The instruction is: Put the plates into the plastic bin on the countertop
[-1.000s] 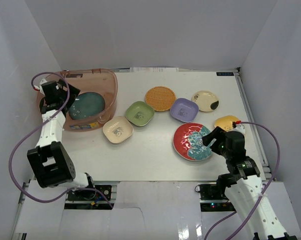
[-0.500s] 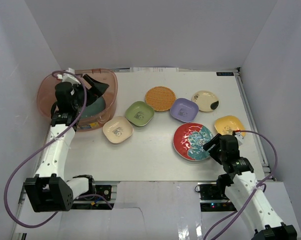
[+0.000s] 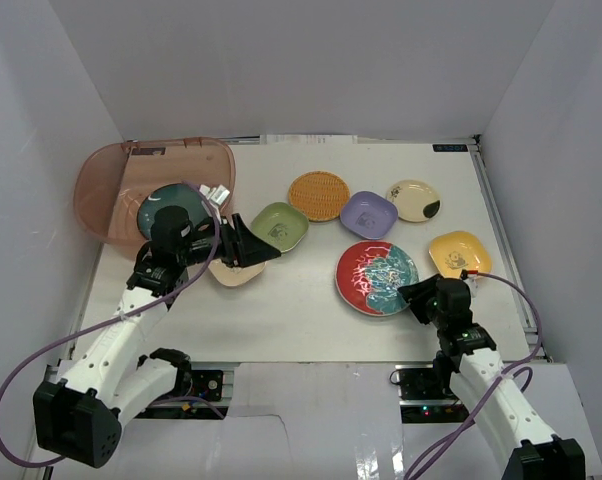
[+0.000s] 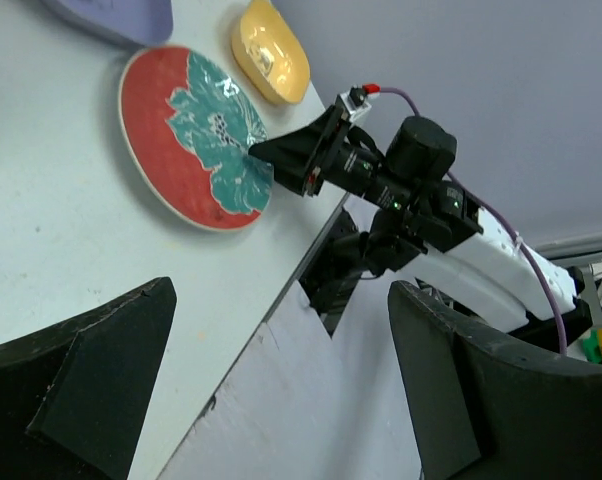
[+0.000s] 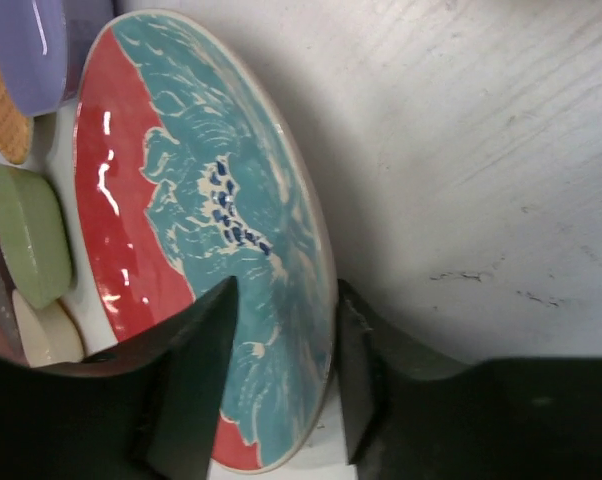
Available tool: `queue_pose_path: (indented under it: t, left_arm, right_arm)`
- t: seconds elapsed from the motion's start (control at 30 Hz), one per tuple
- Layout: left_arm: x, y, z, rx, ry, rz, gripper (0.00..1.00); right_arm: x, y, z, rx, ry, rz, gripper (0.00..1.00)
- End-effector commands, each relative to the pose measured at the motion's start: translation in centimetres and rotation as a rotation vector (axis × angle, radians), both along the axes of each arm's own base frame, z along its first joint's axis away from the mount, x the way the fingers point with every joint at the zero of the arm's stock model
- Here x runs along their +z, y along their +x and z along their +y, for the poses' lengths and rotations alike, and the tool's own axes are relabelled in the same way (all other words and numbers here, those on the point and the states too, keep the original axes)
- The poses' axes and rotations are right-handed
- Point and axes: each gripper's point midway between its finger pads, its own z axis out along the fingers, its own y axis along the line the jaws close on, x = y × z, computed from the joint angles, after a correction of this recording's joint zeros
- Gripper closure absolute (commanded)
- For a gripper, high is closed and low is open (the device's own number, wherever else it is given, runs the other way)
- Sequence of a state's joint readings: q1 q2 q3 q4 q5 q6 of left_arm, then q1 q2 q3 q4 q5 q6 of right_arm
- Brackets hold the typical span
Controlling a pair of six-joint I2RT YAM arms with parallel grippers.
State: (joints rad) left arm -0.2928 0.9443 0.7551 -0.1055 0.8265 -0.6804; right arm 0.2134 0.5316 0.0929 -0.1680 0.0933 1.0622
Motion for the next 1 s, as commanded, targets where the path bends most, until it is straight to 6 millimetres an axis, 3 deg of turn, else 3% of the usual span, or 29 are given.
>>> queue_pose_path:
  t: [0.0,0.03,0.07,0.17,0.2,0.23,0.27,0.3,0.37,0.4,0.47,0.5,0.63,0.77,0.97]
  left_arm:
    - [-0.7,-2.9,-0.3,-0.094,-0.018,0.002,0.02]
    - [-1.6,-3.3,-0.3,-0.104,-0.013,0.031,0.03]
    - [-2.0,-3.3,-0.4,-0.105,-0.009,0.044,0.03]
    - [-2.7,-3.4,-0.4,-0.105,0.008,0.064,0.03]
    - [-2.8,-3.4,-0.4,-0.106,0.012,0.067,0.03]
    - [-2.9,-3.3,-0.4,-0.101,0.016,0.066,0.03]
    - [-3.0,-3.1,-0.4,-0.092,0.023,0.071,0.03]
    - [-2.7,-2.9,-0.4,-0.088,0.024,0.067,0.03]
    - [-2.8,-2.5,-0.4,-0.071,0.036,0.086,0.03]
    - [-2.4,-2.3,-0.5,-0.071,0.037,0.081,0.04]
    - [-2.9,-2.0,-0.6,-0.072,0.055,0.114,0.05]
    - [-3.2,-1.7,-0.7,-0.062,0.066,0.125,0.05]
    - [-4.9,-1.5,-1.6,-0.081,0.085,0.212,0.07]
    - [-6.2,-1.9,-3.6,-0.123,0.127,0.244,0.07]
    - [-9.1,-0.4,-4.3,-0.069,0.196,0.288,0.08]
  right_arm:
    - [-2.2,-1.2,-0.2,-0.041,0.034,0.047,0.56]
    - [-2.2,-1.1,-0.3,-0.058,0.045,0.031,0.64]
    - [-1.9,-0.9,-0.3,-0.057,0.049,0.014,0.64]
    - [-2.3,-1.2,0.0,-0.049,0.071,-0.005,0.79]
    - [-2.3,-1.4,0.0,-0.036,0.063,0.002,0.91]
    - [-2.3,-1.6,0.0,-0.029,0.053,0.004,0.92]
    - [0.5,-0.6,0.1,-0.021,0.053,-0.056,0.92]
    - [0.7,-1.0,0.0,-0.014,0.036,-0.037,0.92]
    - [3.0,-0.8,0.3,0.032,0.022,-0.088,0.92]
    - [5.5,-0.4,0.6,0.050,0.029,-0.141,0.92]
    - [8.2,-0.3,1.4,0.103,0.040,-0.207,0.92]
    - [10.6,-0.2,1.8,0.133,0.053,-0.262,0.92]
    - [15.5,-0.2,4.2,0.269,0.117,-0.374,0.92]
    - [18.6,-0.4,6.7,0.409,0.201,-0.458,0.92]
    - [22.2,0.0,7.9,0.493,0.220,-0.558,0.92]
